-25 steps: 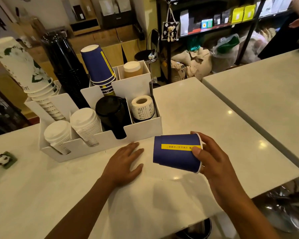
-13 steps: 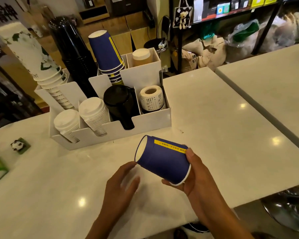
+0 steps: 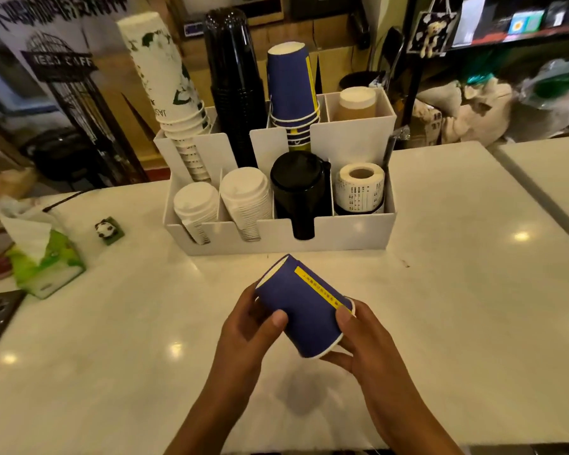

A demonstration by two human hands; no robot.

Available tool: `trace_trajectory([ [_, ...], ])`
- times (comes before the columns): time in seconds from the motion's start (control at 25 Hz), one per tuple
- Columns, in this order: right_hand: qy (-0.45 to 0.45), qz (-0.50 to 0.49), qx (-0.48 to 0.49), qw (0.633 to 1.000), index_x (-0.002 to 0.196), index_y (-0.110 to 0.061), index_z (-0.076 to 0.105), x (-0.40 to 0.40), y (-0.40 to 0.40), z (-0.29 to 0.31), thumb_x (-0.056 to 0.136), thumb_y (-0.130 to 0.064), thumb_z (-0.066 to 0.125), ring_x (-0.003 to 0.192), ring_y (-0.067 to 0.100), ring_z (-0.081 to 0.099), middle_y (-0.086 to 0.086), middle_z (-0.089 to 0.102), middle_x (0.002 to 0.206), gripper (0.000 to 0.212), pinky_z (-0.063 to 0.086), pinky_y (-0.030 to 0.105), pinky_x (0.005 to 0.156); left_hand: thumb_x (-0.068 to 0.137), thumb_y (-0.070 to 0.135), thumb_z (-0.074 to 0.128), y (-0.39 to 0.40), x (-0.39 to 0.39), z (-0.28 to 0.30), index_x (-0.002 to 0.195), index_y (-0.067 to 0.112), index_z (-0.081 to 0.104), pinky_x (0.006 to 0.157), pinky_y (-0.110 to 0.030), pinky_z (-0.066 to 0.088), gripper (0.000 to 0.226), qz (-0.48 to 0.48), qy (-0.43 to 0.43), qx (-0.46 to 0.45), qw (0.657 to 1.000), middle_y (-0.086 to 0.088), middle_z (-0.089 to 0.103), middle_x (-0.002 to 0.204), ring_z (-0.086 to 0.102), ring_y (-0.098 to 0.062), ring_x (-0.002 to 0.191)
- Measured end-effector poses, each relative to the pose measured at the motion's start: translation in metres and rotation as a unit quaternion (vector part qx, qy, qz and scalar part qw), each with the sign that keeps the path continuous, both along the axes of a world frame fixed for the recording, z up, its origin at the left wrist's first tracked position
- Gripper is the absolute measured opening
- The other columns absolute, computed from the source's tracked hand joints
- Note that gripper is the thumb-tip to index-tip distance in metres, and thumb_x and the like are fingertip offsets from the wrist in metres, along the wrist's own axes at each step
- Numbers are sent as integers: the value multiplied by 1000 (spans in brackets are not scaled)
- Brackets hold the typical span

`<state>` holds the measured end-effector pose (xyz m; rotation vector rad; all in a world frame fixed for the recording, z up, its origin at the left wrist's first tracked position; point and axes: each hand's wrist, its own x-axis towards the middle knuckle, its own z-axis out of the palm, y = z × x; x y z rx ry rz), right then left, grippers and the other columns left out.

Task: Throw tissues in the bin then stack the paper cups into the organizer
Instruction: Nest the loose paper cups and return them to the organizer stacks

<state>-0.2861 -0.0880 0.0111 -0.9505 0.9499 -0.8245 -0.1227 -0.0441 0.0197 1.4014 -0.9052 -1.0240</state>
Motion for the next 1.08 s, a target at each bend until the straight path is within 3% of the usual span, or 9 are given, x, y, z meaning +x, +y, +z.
trace_trajectory([
  [0.16, 42, 27, -8, 999, 124, -32, 54, 4, -6, 3, 82, -62, 62, 100, 13, 71, -6, 68, 120, 52, 61, 29, 76, 60, 73, 77, -3, 17, 7, 136, 25, 54, 89, -31, 56, 92, 0, -3, 12, 1000, 1, 70, 126, 65, -21, 117],
  [0.28, 60, 38, -25, 997, 131, -41, 47, 0, -14, 5, 76, -68, 63, 106, 15, 68, -6, 63, 126, 63, 60, 24, 76, 60, 79, 72, -7, 23, 10, 134, 28, 56, 91, -30, 56, 91, -30, -32, 19, 999, -4, 69, 126, 64, -24, 119],
  [0.4, 92, 73, -65, 991, 134, -51, 42, -6, -21, 7, 54, -74, 77, 116, 16, 62, -15, 59, 129, 91, 61, 27, 81, 69, 68, 71, -15, 24, 18, 129, 29, 58, 83, -19, 54, 73, -51, -57, 11, 997, 1, 71, 124, 65, -18, 116],
  [0.48, 122, 81, -106, 984, 130, -46, 46, -8, -28, 7, 54, -59, 84, 114, 13, 62, -19, 60, 126, 86, 60, 24, 81, 73, 55, 67, -22, 26, 25, 129, 28, 59, 81, -18, 54, 62, -67, -74, 4, 995, 8, 70, 123, 64, -14, 116],
  [0.6, 150, 73, -131, 977, 128, -42, 48, -9, -38, 12, 59, -59, 78, 116, 10, 59, -22, 57, 126, 77, 55, 16, 81, 70, 52, 72, -40, 31, 39, 124, 31, 62, 80, -20, 56, 59, -77, -96, 13, 992, 13, 72, 118, 65, -11, 114],
  [0.72, 207, 55, -166, 963, 140, -41, 43, -15, -56, 11, 70, -81, 58, 130, 9, 49, -17, 50, 143, 82, 44, 24, 101, 73, 39, 84, -59, 36, 53, 113, 34, 66, 77, -18, 56, 45, -63, -116, 1, 991, 16, 75, 107, 68, -11, 107],
  [0.84, 391, -67, -202, 896, 146, -32, 38, -30, -94, -10, 71, -84, 44, 143, 19, 34, -3, 40, 156, 92, 29, 33, 111, 75, 37, 73, -76, 41, 68, 124, 27, 63, 83, -23, 56, 51, -57, -154, -29, 986, 9, 73, 114, 66, -14, 112],
  [0.96, 587, -14, -215, 780, 155, -20, 22, -43, -130, -39, 66, -94, 38, 153, 33, 7, 10, 17, 165, 116, 12, 49, 121, 73, 43, 67, -92, 42, 86, 136, 23, 56, 86, -23, 52, 67, -48, -192, -45, 979, 1, 65, 129, 61, -19, 119],
  [1.08, 650, 38, -219, 727, 158, -18, 9, -53, -154, -58, 64, -97, 32, 153, 37, -6, 14, 2, 167, 125, 2, 54, 120, 76, 42, 70, -105, 41, 99, 143, 24, 49, 86, -23, 51, 73, -47, -200, -61, 977, -3, 61, 134, 59, -21, 121],
])
